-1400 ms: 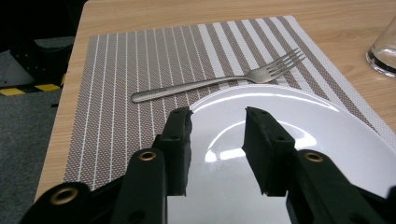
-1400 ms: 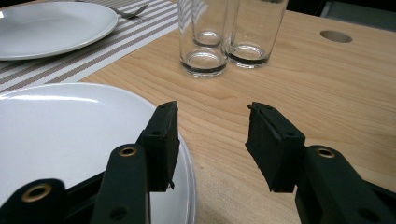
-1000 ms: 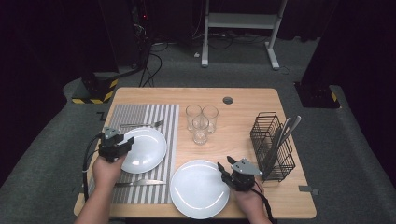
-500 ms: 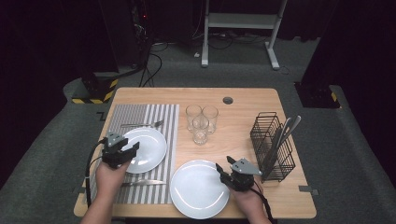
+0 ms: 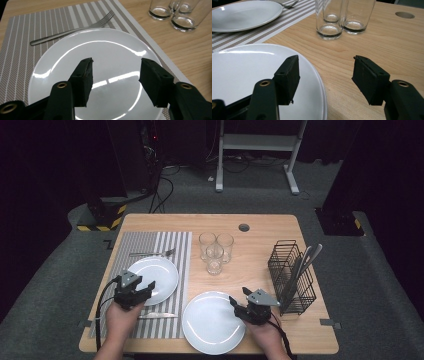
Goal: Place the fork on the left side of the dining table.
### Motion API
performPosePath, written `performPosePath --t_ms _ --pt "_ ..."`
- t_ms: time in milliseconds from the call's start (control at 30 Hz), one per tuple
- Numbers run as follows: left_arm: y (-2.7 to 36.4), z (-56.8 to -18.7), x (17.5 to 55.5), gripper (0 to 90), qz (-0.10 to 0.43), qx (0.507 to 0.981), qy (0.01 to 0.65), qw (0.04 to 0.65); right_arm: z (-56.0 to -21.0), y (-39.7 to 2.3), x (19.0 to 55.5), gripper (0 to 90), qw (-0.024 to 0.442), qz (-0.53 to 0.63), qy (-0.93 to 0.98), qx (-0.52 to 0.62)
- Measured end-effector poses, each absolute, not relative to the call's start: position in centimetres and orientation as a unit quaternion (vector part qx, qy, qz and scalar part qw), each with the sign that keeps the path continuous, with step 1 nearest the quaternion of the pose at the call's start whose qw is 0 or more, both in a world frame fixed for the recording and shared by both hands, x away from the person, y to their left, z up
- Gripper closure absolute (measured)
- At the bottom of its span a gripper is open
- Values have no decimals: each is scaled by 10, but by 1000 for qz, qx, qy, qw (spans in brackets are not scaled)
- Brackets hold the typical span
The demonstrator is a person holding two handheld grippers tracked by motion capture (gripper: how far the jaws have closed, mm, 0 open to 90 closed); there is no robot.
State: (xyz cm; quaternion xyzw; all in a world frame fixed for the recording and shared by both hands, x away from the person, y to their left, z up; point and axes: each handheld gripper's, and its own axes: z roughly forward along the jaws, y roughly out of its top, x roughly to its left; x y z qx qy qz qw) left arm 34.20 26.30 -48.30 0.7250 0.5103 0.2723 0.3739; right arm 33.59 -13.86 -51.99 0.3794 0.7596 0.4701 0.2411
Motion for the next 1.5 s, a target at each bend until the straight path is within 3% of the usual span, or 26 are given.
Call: performPosePath --t_ms 433,733,1500 --pt "257 -490 323 415 261 726 500 392 -517 -141 339 289 226 477 756 387" --pt "254 -497 318 395 265 734 492 385 -517 -139 344 164 223 471 757 394" --pt "265 -505 305 400 272 727 480 408 -500 -122 360 112 217 460 773 380"
